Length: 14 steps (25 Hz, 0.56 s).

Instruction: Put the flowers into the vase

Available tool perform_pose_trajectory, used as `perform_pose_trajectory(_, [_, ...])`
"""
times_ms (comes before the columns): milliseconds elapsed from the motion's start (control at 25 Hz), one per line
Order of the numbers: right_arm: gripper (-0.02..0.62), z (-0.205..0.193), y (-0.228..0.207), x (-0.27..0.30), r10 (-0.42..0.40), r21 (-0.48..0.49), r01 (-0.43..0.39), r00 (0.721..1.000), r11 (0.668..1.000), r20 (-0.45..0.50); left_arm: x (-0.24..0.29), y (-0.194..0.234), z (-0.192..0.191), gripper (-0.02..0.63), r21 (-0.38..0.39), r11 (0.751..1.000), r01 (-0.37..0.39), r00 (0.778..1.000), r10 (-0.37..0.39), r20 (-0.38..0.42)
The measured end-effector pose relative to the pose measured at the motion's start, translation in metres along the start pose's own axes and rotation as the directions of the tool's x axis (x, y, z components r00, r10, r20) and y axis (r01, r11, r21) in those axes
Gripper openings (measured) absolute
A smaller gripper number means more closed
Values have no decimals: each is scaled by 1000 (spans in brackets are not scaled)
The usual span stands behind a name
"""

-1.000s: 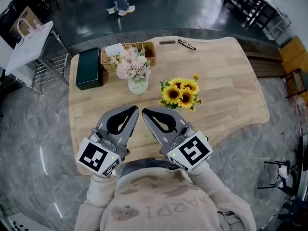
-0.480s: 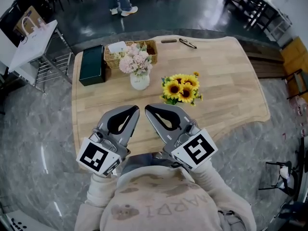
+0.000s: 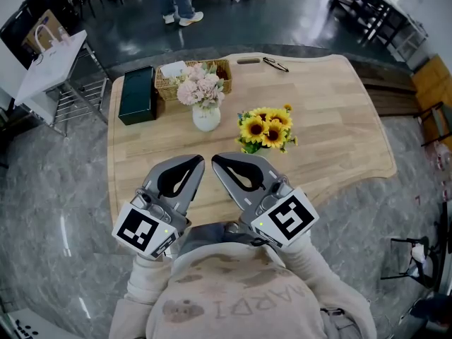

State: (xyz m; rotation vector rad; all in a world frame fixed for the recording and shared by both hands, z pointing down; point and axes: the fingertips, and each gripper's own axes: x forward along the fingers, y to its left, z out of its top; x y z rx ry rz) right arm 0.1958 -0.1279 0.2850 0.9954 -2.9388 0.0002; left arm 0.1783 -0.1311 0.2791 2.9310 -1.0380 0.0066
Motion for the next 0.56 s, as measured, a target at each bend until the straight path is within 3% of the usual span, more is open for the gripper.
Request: perform_pose_trajectory(560, [25, 5, 11, -3, 11, -3, -11, 1000, 1000, 16, -9, -6, 1, 0, 9, 1000, -14, 1000, 14, -5])
